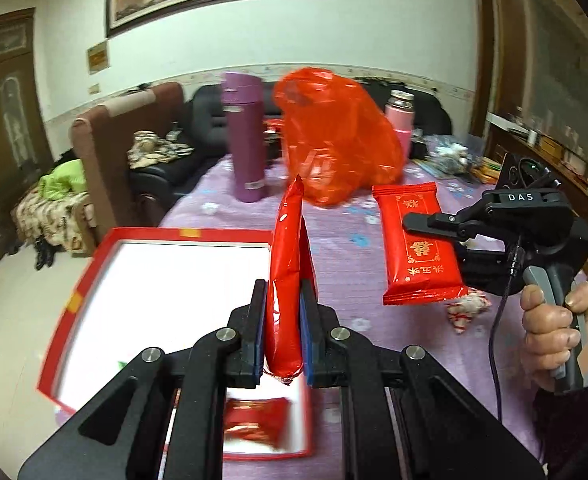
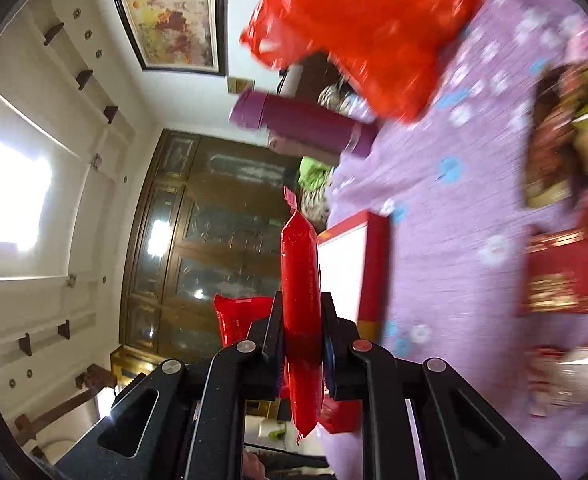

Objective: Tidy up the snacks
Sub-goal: 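Lift both red snacks and carry them toward the white tray, then open both tools over the white tray to drop the red snacks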

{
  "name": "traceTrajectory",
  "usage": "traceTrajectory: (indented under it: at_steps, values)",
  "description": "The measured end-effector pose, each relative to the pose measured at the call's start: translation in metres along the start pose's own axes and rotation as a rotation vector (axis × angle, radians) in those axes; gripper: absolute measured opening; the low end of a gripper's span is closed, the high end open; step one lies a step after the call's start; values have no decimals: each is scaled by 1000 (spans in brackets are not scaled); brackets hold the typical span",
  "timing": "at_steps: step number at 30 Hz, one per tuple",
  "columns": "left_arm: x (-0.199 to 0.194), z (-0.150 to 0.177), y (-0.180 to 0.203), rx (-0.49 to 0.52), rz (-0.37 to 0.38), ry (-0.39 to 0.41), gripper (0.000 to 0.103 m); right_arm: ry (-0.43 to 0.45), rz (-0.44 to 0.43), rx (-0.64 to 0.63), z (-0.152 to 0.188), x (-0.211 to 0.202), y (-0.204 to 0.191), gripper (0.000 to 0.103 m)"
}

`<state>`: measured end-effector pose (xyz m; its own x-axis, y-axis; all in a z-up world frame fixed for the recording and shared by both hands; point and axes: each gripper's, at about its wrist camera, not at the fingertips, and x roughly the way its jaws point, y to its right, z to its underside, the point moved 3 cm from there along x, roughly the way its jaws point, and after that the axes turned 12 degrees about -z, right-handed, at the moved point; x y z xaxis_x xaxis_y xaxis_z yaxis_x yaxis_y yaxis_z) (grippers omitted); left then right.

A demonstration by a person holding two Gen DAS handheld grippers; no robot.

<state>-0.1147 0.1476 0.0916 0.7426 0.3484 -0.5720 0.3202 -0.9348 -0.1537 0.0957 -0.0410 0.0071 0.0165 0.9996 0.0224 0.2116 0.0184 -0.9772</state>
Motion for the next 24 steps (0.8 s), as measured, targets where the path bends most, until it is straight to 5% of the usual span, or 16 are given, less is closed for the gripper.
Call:
traceTrajectory:
  at_steps: [13,24]
  values:
    - [22,18,-48,-58,-106,-33,12,-171,12,33,39,127,17,17]
    - [32,25,-59,-71,-130,-56,12,-222,23,21,47,147,29,17]
